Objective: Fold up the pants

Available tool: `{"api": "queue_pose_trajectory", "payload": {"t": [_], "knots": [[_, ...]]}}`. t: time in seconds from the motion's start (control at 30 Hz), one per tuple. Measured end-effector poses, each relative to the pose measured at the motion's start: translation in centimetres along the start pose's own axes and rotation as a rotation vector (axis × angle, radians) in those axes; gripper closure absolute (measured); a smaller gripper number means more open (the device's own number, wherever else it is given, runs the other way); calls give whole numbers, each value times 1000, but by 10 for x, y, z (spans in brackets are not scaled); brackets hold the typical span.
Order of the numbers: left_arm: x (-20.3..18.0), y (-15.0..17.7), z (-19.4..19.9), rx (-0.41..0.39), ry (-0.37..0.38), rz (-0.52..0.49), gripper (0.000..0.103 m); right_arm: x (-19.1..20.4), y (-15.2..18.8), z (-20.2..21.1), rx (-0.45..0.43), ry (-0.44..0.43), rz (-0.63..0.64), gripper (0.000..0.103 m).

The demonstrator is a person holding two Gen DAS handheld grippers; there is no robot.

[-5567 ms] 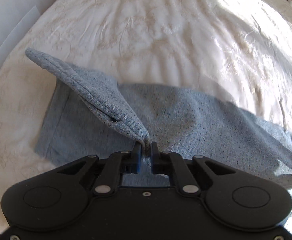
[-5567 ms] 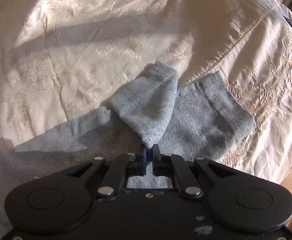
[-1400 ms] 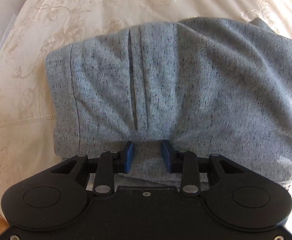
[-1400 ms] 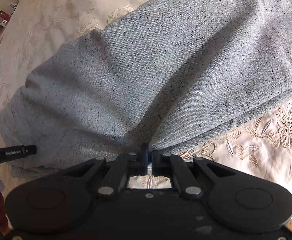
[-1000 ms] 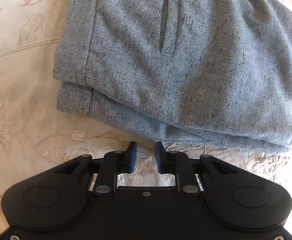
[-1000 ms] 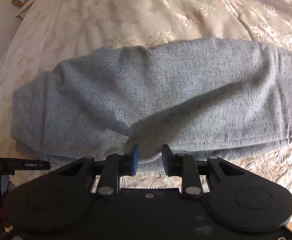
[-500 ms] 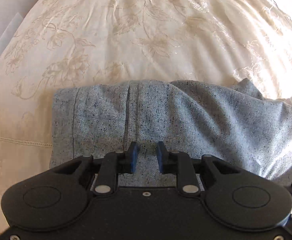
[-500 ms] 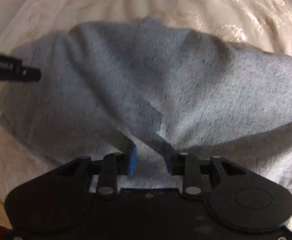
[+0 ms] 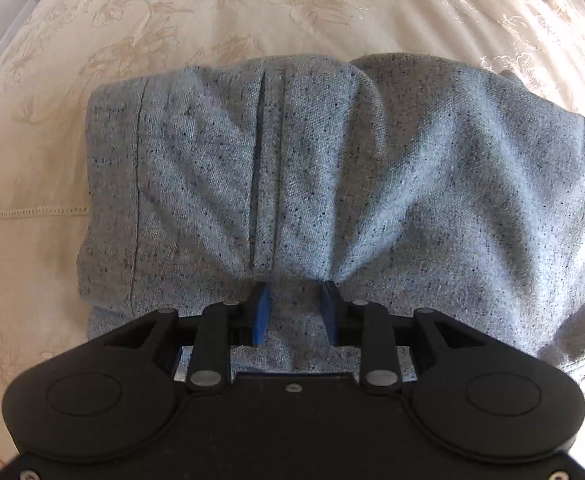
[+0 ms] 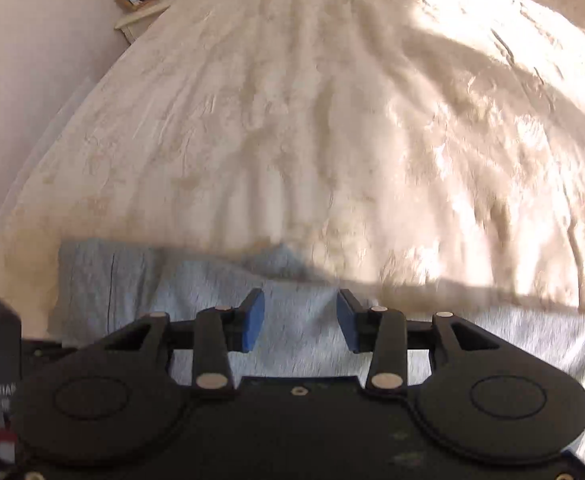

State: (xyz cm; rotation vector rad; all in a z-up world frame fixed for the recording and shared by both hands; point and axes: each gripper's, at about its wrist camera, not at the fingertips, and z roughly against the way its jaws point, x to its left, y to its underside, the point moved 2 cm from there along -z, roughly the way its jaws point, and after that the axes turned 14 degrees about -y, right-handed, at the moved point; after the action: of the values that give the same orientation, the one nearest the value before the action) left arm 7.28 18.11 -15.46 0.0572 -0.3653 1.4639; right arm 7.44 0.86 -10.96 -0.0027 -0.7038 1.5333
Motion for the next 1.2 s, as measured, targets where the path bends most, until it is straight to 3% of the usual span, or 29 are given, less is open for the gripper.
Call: {"api": "queue_pose_trajectory", "payload": {"t": [0.07,0.17,0.4,0.5,0.67,0.77,0.83,0.93,1.07,1.13,1.2], "knots": [[1,4,1,-10,3,-4,63,-1,-24,-22,3,12,51,58],[6,6,1,0,17,9,63,-6,-42,-62,74,-4,111,57],[14,-5,-4,1,34,8,63,-18,-34,-115,236,-104,113,59],[14,-6,-5,-1,35,7,63,-6,-24,-108,273,-147,176,98],[15,-3,-4,-14,42,7,63,4,-18,-84,221,-160,188,100],[14,1,-8,-23,46,15,63,-4,-46,-72,102,-116,119,101],[13,3,-9,-31,41,10,63,-17,-64,-80,76,-80,56,102],[12,4,-8,-34,41,12,63,-28,-79,-112,106,-9,54,102],[14,2,-3,-31,47,6,63,-33,-74,-142,184,7,59,100],[17,-2,8,-35,39,-14,64,-31,-71,-128,125,17,46,81],[24,-6,25,-98,23,-19,64,-29,-66,-102,32,27,23,64]]}}
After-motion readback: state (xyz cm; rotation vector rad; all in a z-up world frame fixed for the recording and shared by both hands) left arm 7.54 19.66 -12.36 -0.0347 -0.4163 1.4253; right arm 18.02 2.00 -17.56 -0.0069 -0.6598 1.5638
